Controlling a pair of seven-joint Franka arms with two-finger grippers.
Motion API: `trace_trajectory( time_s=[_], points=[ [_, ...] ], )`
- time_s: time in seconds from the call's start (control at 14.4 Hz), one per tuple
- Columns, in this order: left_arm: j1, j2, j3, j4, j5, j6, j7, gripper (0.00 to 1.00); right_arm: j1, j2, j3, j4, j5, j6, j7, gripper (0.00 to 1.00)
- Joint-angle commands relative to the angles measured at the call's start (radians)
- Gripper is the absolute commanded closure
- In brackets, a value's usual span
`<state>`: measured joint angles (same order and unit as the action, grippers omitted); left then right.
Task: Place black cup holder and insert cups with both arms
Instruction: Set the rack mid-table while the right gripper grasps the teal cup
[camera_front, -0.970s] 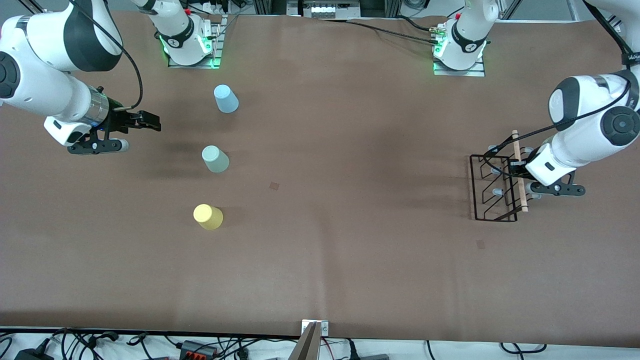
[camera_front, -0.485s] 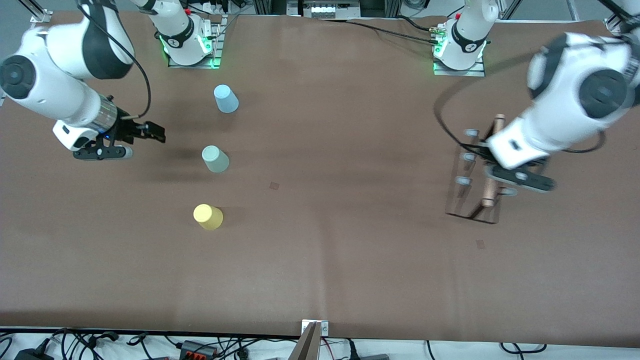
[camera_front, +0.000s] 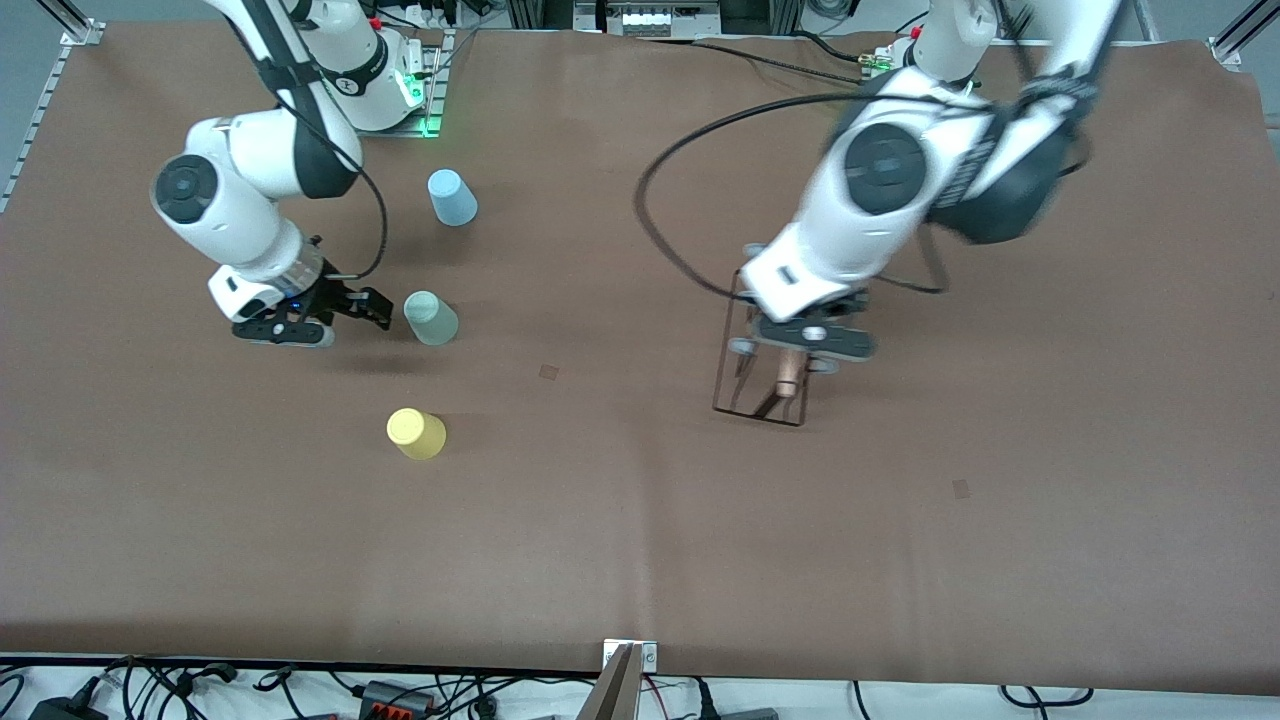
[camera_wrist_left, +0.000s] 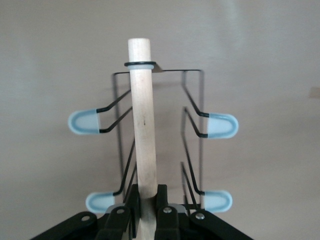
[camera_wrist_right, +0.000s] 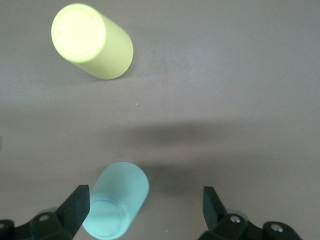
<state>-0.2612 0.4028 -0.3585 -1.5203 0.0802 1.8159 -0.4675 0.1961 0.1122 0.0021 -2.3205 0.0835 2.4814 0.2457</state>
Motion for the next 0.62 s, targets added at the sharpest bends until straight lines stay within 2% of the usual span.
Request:
trace_trajectory(
  time_s=[0.0, 0.14, 0.35, 0.55],
  points=[
    [-0.059, 0.083, 0.003, 0.083, 0.007, 0.037, -0.146, 0.99, 0.060, -0.002, -0.005, -0.042, 0.001, 0.083, 0.084, 0.00],
    [-0.095, 0.106, 0.003, 0.083, 0.006, 0.092, -0.219, 0.99, 0.062, 0.015, -0.005, -0.074, 0.001, 0.155, 0.084, 0.00],
    [-0.148, 0.146, 0.003, 0.083, 0.007, 0.147, -0.347, 0.99, 0.083, 0.063, -0.005, -0.076, 0.001, 0.183, 0.083, 0.00],
    [-0.177, 0.168, 0.004, 0.083, 0.009, 0.168, -0.365, 0.99, 0.100, 0.086, -0.005, -0.094, 0.001, 0.217, 0.084, 0.00]
  ],
)
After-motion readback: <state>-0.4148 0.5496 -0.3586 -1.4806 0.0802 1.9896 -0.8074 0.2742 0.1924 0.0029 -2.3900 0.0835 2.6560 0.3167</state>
